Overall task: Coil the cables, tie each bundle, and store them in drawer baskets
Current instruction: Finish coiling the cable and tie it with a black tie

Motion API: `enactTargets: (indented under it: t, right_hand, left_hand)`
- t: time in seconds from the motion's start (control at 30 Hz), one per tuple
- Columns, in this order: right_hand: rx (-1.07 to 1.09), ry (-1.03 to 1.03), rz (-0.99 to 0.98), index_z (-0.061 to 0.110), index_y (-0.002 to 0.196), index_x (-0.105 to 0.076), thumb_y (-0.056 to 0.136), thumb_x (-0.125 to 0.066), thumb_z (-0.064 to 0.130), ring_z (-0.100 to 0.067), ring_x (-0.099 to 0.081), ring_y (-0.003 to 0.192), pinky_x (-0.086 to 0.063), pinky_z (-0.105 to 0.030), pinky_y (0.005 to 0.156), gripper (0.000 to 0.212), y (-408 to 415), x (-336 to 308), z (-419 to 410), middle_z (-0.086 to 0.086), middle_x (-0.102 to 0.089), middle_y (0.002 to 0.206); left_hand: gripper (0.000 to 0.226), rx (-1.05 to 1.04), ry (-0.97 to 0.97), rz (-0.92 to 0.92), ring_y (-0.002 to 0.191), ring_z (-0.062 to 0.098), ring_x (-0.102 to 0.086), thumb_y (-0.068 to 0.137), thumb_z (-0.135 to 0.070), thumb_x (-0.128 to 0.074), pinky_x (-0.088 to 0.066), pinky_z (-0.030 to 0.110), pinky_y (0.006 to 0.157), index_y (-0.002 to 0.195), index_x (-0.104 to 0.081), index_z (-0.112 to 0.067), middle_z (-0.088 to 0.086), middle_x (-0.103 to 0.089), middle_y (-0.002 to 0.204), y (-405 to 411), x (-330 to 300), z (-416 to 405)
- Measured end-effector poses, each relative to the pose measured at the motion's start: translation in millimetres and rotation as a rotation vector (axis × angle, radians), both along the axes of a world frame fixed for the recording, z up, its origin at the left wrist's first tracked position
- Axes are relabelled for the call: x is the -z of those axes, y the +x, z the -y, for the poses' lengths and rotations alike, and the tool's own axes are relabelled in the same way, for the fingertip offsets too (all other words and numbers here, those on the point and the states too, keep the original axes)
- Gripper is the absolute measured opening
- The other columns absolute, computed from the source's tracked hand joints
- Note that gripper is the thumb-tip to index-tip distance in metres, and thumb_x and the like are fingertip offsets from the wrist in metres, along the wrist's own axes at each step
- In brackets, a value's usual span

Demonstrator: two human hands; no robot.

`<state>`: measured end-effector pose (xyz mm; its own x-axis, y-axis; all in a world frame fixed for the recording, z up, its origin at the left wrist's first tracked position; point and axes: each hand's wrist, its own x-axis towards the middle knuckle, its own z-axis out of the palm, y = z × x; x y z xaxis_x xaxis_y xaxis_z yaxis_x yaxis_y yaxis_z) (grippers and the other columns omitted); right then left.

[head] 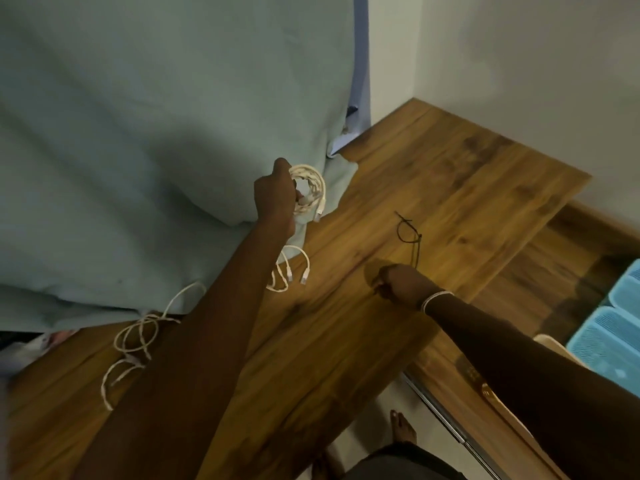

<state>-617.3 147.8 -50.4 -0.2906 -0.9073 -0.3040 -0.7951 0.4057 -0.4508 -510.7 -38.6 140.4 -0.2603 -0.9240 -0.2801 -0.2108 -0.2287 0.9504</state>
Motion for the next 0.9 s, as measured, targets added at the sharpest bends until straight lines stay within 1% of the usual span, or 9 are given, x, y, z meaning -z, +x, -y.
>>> enactTargets:
  t: [0.13, 0.2, 0.23, 0.3, 0.37, 0.47, 0.73, 0.83, 0.9]
  right_hand:
    - [-0.023, 0.034, -0.122, 0.008, 0.123, -0.064, 0.099, -0.053, 0.018, -0.031, -0.056, 0.118, -0.041, -0.035, 0.100, 0.028, 9.3, -0.5, 0.3, -0.014, -0.053, 0.137]
    - [-0.048, 0.051, -0.225, 0.010, 0.122, -0.063, 0.099, -0.053, 0.022, -0.032, -0.048, 0.121, -0.042, -0.038, 0.099, 0.028, 17.1, -4.6, 1.2, -0.013, -0.041, 0.143]
    - [-0.040, 0.002, -0.240, 0.011, 0.120, -0.063, 0.098, -0.053, 0.025, -0.033, -0.048, 0.119, -0.044, -0.040, 0.095, 0.027, 23.4, -11.8, 6.5, -0.014, -0.044, 0.141]
    - [0.088, -0.320, -0.042, 0.011, 0.106, -0.065, 0.100, -0.053, 0.023, -0.031, -0.059, 0.100, -0.049, -0.039, 0.082, 0.018, 43.5, -43.3, 24.3, -0.012, -0.063, 0.112]
    - [0.233, -0.691, 0.201, 0.014, 0.094, -0.063, 0.102, -0.052, 0.021, -0.019, -0.064, 0.080, -0.053, -0.037, 0.071, 0.016, 66.7, -92.1, 50.6, -0.001, -0.066, 0.085]
    - [0.238, -0.947, 0.256, 0.013, 0.098, -0.065, 0.100, -0.056, 0.016, 0.000, -0.060, 0.074, -0.046, -0.013, 0.067, 0.010, 98.4, -163.1, 81.3, 0.013, -0.063, 0.084]
    - [0.372, -0.920, 0.018, 0.008, 0.092, -0.074, 0.097, -0.056, 0.014, -0.002, -0.051, 0.056, -0.036, -0.003, 0.056, 0.019, 118.8, -192.1, 124.4, -0.002, -0.068, 0.076]
    - [0.386, -1.019, -0.014, 0.009, 0.092, -0.077, 0.096, -0.057, 0.012, -0.010, -0.063, 0.067, -0.051, -0.019, 0.066, 0.021, 125.9, -200.6, 134.2, -0.005, -0.074, 0.081]
    - [0.405, -1.109, -0.063, 0.012, 0.095, -0.078, 0.096, -0.057, 0.010, -0.011, -0.066, 0.078, -0.052, -0.019, 0.074, 0.021, 132.2, -205.5, 136.5, -0.004, -0.076, 0.089]
  left_hand:
    - [0.033, 0.018, -0.034, 0.001, 0.057, 0.023, -0.061, 0.093, -0.027, -0.047, -0.047, 0.032, 0.063, 0.067, -0.057, -0.009, 0.009, -0.060, 0.063, 14.2, -3.1, 8.1]
    - [0.030, 0.017, -0.045, -0.003, 0.082, 0.038, -0.069, 0.095, -0.026, -0.047, -0.046, 0.031, 0.063, 0.079, -0.060, -0.004, 0.024, -0.067, 0.083, 20.5, -3.8, 11.3]
    - [0.031, 0.005, -0.051, -0.014, 0.097, 0.043, -0.066, 0.096, -0.026, -0.047, -0.045, 0.031, 0.063, 0.090, -0.062, 0.000, 0.030, -0.067, 0.099, 23.7, -4.0, 13.6]
    - [0.040, 0.000, -0.052, -0.024, 0.107, 0.045, -0.062, 0.096, -0.026, -0.047, -0.044, 0.029, 0.061, 0.111, -0.061, 0.008, 0.032, -0.064, 0.116, 29.6, -6.2, 16.2]
    - [0.038, 0.009, -0.058, -0.044, 0.094, 0.040, -0.068, 0.096, -0.027, -0.046, -0.046, 0.024, 0.054, 0.104, -0.064, 0.005, 0.030, -0.067, 0.108, 34.7, -9.8, 20.1]
    - [0.033, 0.011, -0.069, -0.110, 0.062, 0.022, -0.065, 0.094, -0.029, -0.046, -0.048, 0.026, 0.054, 0.085, -0.064, -0.002, 0.015, -0.065, 0.076, 42.4, -21.5, 18.8]
    - [0.024, -0.025, -0.056, -0.268, 0.063, 0.025, -0.053, 0.086, -0.024, -0.048, -0.045, 0.034, 0.056, 0.075, -0.058, -0.005, 0.012, -0.055, 0.071, 54.6, -46.4, 25.4]
    - [0.025, -0.018, -0.021, -0.316, 0.062, 0.021, -0.060, 0.090, -0.022, -0.046, -0.048, 0.025, 0.050, 0.080, -0.060, -0.004, 0.011, -0.060, 0.074, 56.3, -51.3, 27.1]
    - [0.027, 0.000, -0.001, -0.335, 0.062, 0.021, -0.063, 0.090, -0.022, -0.046, -0.051, 0.028, 0.054, 0.075, -0.061, -0.005, 0.010, -0.063, 0.074, 56.9, -55.3, 26.3]
